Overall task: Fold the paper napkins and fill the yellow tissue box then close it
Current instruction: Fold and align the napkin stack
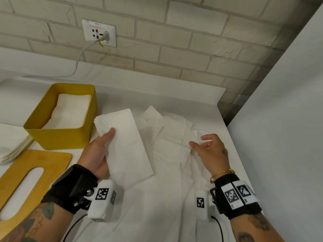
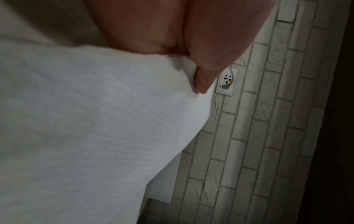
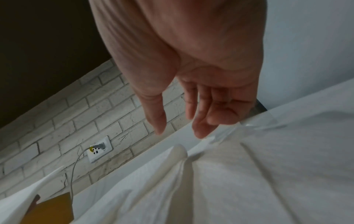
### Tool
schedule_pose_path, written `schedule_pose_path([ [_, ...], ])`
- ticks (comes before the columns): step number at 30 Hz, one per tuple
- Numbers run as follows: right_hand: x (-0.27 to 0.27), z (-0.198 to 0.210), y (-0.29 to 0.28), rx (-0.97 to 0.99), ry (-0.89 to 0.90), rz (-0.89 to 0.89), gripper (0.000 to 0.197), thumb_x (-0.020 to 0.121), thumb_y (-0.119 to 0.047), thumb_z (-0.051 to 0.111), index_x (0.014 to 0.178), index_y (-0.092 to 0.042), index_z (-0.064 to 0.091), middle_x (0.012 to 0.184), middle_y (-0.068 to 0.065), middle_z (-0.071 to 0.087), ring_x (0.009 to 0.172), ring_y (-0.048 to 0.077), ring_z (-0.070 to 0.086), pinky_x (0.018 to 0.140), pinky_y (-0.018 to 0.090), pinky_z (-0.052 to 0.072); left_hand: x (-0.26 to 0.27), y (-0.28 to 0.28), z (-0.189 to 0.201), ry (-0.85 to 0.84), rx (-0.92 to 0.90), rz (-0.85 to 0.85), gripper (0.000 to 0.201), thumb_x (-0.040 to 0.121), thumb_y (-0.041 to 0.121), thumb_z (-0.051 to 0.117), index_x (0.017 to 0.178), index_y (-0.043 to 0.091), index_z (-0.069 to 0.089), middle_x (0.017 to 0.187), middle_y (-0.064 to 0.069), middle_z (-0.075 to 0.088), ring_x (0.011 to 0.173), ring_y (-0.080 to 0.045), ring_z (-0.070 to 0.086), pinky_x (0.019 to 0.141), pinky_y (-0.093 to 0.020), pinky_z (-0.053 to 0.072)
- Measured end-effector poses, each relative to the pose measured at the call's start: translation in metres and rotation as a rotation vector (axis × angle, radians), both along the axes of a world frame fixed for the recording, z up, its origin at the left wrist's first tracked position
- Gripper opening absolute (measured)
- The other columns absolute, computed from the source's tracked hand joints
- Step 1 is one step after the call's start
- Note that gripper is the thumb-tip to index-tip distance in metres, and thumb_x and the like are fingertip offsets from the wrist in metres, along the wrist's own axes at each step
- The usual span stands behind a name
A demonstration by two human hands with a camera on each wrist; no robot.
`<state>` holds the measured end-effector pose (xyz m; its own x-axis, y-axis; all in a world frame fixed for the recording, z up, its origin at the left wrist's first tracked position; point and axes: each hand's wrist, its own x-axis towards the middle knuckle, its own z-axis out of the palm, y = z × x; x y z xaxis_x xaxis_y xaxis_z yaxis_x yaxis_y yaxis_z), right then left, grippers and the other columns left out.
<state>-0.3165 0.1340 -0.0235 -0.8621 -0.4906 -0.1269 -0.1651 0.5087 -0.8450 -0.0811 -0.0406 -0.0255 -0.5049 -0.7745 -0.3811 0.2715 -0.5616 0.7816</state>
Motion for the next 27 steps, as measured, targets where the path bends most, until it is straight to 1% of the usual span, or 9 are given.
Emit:
schedule_pose_path([
  [5, 0.011, -0.006, 0.008, -0.017, -0.154, 0.033, 0.045, 0.084, -0.039, 0.079, 0.118, -0.027, 0.051, 0.085, 0.003, 0.076, 0.071, 0.016, 0.070, 0.061, 0.027, 0.050, 0.001, 0.001, -0.002, 0.000, 0.007, 0.010, 0.012, 0.102, 0.024, 0.056, 0.107, 0.020, 0.066, 0.095, -0.004, 0.080, 0.096, -0.025, 0.072, 0.082, -0.045, 0.054],
  [8, 0.016, -0.013, 0.002, -0.054, -0.185, 0.026, 0.047, 0.083, -0.035, 0.080, 0.120, -0.028, 0.052, 0.077, 0.003, 0.075, 0.070, 0.015, 0.069, 0.066, 0.028, 0.051, -0.003, 0.002, -0.003, -0.001, 0.032, -0.006, 0.016, 0.100, 0.026, 0.060, 0.112, 0.018, 0.067, 0.105, -0.008, 0.078, 0.100, -0.027, 0.073, 0.085, -0.046, 0.055],
  [10, 0.016, -0.013, -0.006, -0.138, -0.164, 0.006, 0.042, 0.083, -0.026, 0.080, 0.118, -0.028, 0.056, 0.075, 0.002, 0.075, 0.073, 0.015, 0.068, 0.072, 0.028, 0.050, -0.005, 0.003, -0.003, 0.004, 0.037, -0.026, 0.018, 0.100, 0.027, 0.060, 0.113, 0.016, 0.067, 0.104, -0.008, 0.078, 0.100, -0.028, 0.073, 0.088, -0.047, 0.055],
  [13, 0.010, -0.005, -0.021, -0.232, -0.160, 0.025, 0.032, 0.082, -0.013, 0.080, 0.108, -0.026, 0.067, 0.091, 0.000, 0.075, 0.086, 0.016, 0.069, 0.082, 0.030, 0.054, -0.008, 0.005, -0.003, 0.023, 0.045, -0.056, 0.019, 0.100, 0.027, 0.060, 0.113, 0.016, 0.067, 0.105, -0.009, 0.078, 0.102, -0.030, 0.072, 0.092, -0.049, 0.053],
  [18, 0.004, 0.021, -0.046, -0.242, -0.140, 0.177, 0.025, 0.083, -0.005, 0.078, 0.101, -0.024, 0.075, 0.107, -0.002, 0.072, 0.110, 0.018, 0.068, 0.083, 0.024, 0.053, -0.011, 0.007, 0.000, 0.028, 0.042, -0.083, 0.022, 0.101, 0.027, 0.058, 0.117, 0.014, 0.066, 0.110, -0.012, 0.077, 0.101, -0.030, 0.073, 0.092, -0.049, 0.053],
  [21, 0.015, 0.066, -0.057, -0.500, -0.151, 0.274, 0.036, 0.087, 0.003, 0.072, 0.117, -0.017, 0.072, 0.120, 0.000, 0.072, 0.117, 0.019, 0.066, 0.088, 0.031, 0.058, -0.014, 0.009, 0.001, 0.028, 0.061, -0.112, 0.025, 0.101, 0.027, 0.057, 0.118, 0.011, 0.066, 0.112, -0.014, 0.076, 0.101, -0.031, 0.073, 0.088, -0.047, 0.055],
  [23, 0.028, 0.099, -0.061, -0.760, -0.183, 0.382, 0.041, 0.089, 0.008, 0.066, 0.125, -0.011, 0.067, 0.130, 0.004, 0.068, 0.112, 0.016, 0.068, 0.093, 0.034, 0.057, -0.018, 0.012, 0.000, 0.016, 0.093, -0.143, 0.031, 0.101, 0.028, 0.058, 0.123, 0.008, 0.065, 0.115, -0.016, 0.075, 0.105, -0.033, 0.072, 0.090, -0.047, 0.055],
  [25, 0.043, 0.123, -0.060, -0.959, -0.217, 0.492, 0.042, 0.090, 0.009, 0.063, 0.127, -0.011, 0.063, 0.135, 0.007, 0.065, 0.104, 0.013, 0.069, 0.091, 0.032, 0.057, -0.023, 0.014, -0.002, 0.019, 0.113, -0.171, 0.035, 0.100, 0.029, 0.059, 0.126, 0.005, 0.065, 0.117, -0.017, 0.074, 0.108, -0.034, 0.071, 0.093, -0.048, 0.054],
  [27, 0.055, 0.125, -0.059, -1.028, -0.268, 0.531, 0.042, 0.088, 0.004, 0.065, 0.126, -0.014, 0.062, 0.137, 0.009, 0.064, 0.103, 0.015, 0.068, 0.089, 0.031, 0.057, -0.027, 0.016, -0.004, 0.042, 0.116, -0.204, 0.035, 0.101, 0.030, 0.057, 0.122, 0.004, 0.068, 0.115, -0.017, 0.074, 0.102, -0.032, 0.073, 0.091, -0.046, 0.055],
])
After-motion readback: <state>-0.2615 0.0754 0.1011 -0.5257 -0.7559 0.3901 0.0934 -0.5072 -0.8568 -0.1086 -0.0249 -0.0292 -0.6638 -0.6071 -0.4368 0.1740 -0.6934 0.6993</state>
